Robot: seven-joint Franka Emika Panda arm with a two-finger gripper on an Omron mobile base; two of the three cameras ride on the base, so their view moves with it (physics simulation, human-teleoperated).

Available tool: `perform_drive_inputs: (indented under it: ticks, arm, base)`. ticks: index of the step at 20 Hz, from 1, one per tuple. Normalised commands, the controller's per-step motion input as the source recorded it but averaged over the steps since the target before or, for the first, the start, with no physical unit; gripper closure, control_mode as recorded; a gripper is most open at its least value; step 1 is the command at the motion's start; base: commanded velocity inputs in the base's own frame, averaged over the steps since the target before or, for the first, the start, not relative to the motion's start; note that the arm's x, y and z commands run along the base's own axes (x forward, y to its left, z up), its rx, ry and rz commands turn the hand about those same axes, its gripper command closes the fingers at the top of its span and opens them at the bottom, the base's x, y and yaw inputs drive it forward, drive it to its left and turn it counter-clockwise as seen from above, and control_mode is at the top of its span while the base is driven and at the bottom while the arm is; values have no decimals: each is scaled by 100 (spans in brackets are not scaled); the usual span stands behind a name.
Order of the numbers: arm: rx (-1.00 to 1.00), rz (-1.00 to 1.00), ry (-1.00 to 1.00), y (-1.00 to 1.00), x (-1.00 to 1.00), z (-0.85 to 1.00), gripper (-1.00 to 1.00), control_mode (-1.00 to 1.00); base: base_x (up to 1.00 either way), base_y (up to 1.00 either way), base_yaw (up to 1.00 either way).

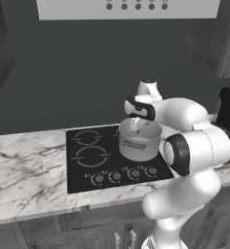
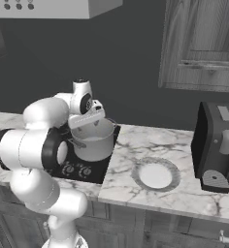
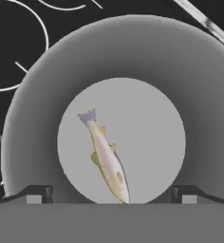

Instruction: Retrieve the frozen meat and place it in the pot on a burner. Then turn the burner on.

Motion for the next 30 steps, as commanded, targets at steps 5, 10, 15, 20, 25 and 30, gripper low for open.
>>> perform_drive_inputs:
  ticks: [5,10,15,20,25,30]
  arm:
    - [1,-14,0,0,-63,35,-100,-100]
    - [0,-20,0,6,-75,39,-100,-100]
    - [0,-29,0,0,-95,9,-100,-100]
    - [0,-27,0,-1,-76,-4,-100,-100]
    - [1,-19,-2,-15,-22,-34,-100,-100]
    - [1,-11,-3,-2,-2,-34,-100,-100]
  base:
    - [0,0,0]
    - [0,0,0]
    - [0,0,0]
    - [0,0,0]
    - [0,0,0]
    - [0,0,0]
